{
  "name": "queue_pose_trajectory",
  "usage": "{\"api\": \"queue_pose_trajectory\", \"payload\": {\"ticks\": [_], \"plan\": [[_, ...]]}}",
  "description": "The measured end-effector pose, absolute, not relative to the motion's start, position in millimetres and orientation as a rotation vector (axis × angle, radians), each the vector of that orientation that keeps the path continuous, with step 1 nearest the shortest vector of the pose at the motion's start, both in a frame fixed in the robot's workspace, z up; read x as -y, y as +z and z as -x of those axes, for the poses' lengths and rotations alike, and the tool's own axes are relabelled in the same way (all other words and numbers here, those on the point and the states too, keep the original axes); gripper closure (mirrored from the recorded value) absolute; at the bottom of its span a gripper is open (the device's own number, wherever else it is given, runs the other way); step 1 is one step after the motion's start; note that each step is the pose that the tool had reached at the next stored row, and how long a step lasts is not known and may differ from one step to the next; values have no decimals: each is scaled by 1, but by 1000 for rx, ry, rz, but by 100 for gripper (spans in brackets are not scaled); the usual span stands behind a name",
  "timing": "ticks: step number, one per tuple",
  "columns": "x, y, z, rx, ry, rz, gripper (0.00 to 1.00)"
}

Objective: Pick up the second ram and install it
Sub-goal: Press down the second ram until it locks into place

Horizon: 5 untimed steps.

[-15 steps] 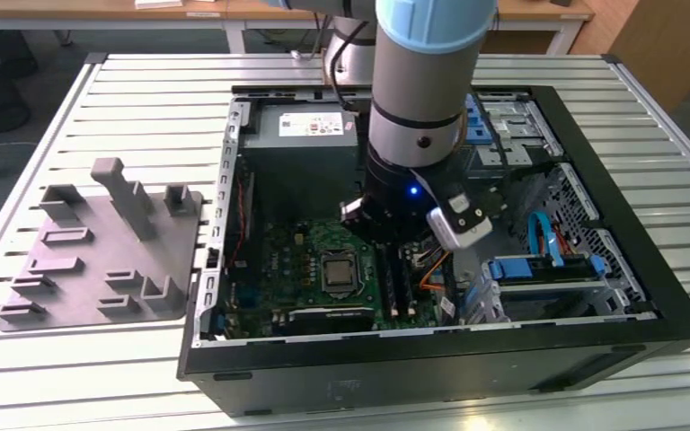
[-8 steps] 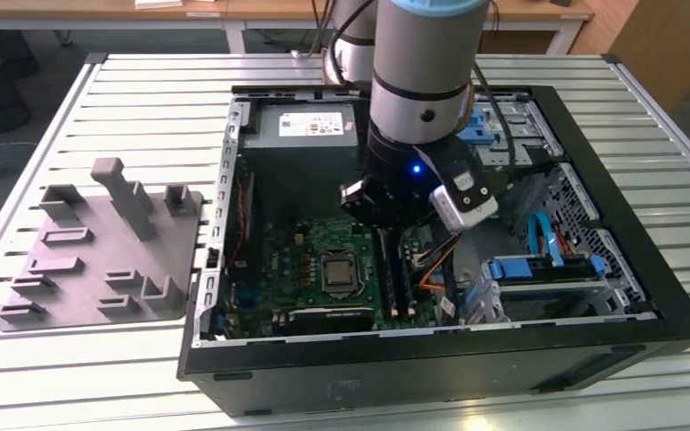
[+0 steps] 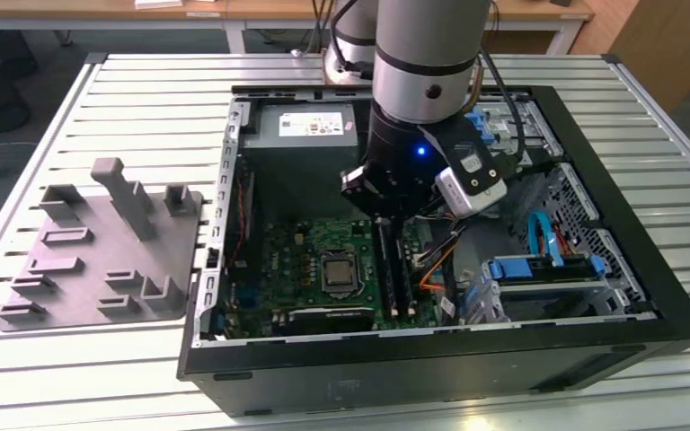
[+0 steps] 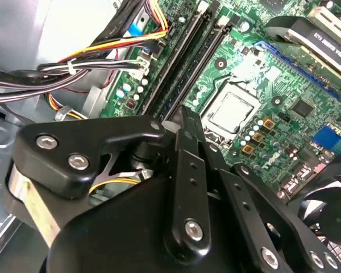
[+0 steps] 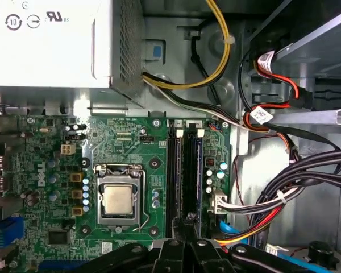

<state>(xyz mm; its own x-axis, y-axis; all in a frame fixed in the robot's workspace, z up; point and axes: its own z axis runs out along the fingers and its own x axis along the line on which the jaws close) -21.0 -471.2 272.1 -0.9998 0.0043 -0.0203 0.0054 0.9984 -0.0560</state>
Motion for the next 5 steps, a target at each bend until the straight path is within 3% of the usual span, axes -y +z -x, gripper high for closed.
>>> {"api": "queue_pose_trajectory", "payload": {"ticks": [5], "plan": [[471,272,21,-3120,-87,-8,90]]}}
